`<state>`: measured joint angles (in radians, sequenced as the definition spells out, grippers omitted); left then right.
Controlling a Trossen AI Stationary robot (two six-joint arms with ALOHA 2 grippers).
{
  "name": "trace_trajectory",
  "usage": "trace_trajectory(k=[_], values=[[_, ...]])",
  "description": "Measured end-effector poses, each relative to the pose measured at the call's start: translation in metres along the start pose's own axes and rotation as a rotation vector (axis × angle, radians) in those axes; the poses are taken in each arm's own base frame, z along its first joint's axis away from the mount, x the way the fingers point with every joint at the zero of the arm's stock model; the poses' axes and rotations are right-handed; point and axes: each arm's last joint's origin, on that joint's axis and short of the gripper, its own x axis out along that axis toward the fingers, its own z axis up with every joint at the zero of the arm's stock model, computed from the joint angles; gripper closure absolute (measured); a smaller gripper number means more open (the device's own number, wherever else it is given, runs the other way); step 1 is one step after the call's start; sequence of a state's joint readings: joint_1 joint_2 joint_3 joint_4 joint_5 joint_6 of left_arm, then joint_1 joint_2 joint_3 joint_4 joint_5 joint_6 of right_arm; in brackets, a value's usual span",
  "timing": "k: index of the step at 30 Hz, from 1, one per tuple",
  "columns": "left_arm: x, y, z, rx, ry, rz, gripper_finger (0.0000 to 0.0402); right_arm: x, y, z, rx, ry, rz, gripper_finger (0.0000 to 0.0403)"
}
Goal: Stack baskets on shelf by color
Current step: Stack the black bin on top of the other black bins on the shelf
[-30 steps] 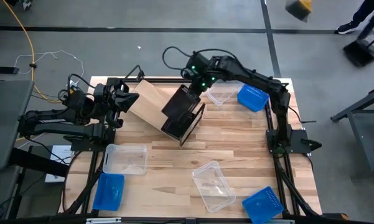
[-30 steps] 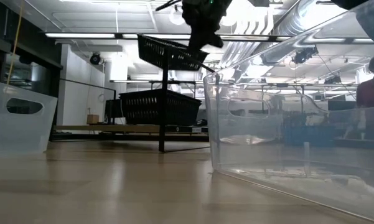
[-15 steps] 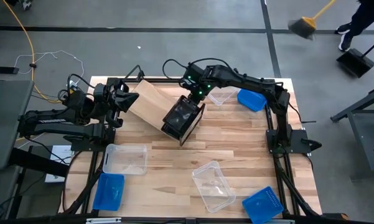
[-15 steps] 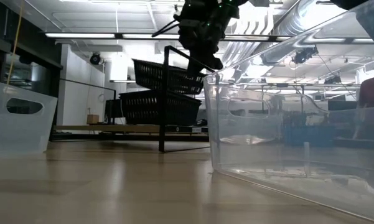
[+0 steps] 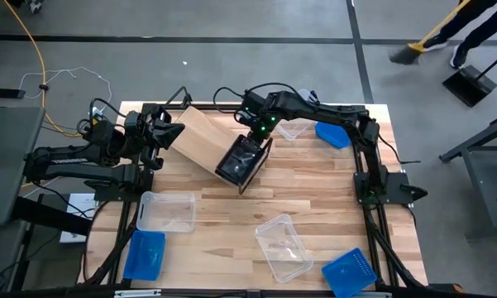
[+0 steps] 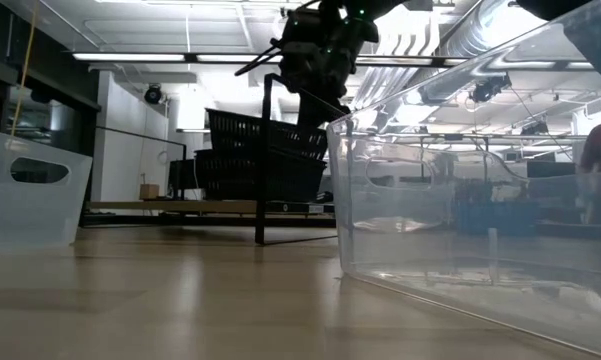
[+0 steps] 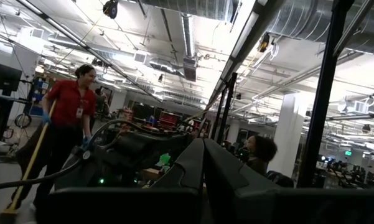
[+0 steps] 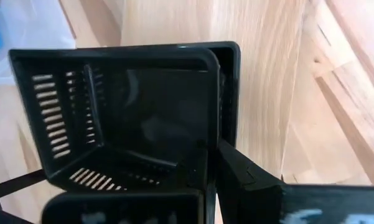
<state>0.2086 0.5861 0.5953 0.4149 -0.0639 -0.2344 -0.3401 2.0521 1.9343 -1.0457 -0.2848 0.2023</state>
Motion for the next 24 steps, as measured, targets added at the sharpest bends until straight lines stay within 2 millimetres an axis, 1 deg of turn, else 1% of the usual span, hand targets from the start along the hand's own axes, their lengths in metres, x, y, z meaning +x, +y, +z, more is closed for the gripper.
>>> trace_trajectory(k=[10,14,19,24], values=[[0.0000,0.0000,0.0000,0.001,0.000,0.000,0.0401,0.0000,0.0002,0.0003,-0.001,-0.002,0.004,0.0402],[0.0000,0.0000,0.0000,0.001,0.000,0.000,0.0402,0.0000,0.0002,-0.0004,0.000,0.004,0.004,0.0393],[0.0000,0.0000,0.0000,0.001,0.000,0.000,0.0401,0.0000,0.0003,-0.0003,0.001,0.004,0.007,0.0370],[0.0000,0.0000,0.0000,0.001,0.000,0.000,0.0401,-0.0001,0.0005,0.0005,0.001,-0.005,0.009,0.0321]])
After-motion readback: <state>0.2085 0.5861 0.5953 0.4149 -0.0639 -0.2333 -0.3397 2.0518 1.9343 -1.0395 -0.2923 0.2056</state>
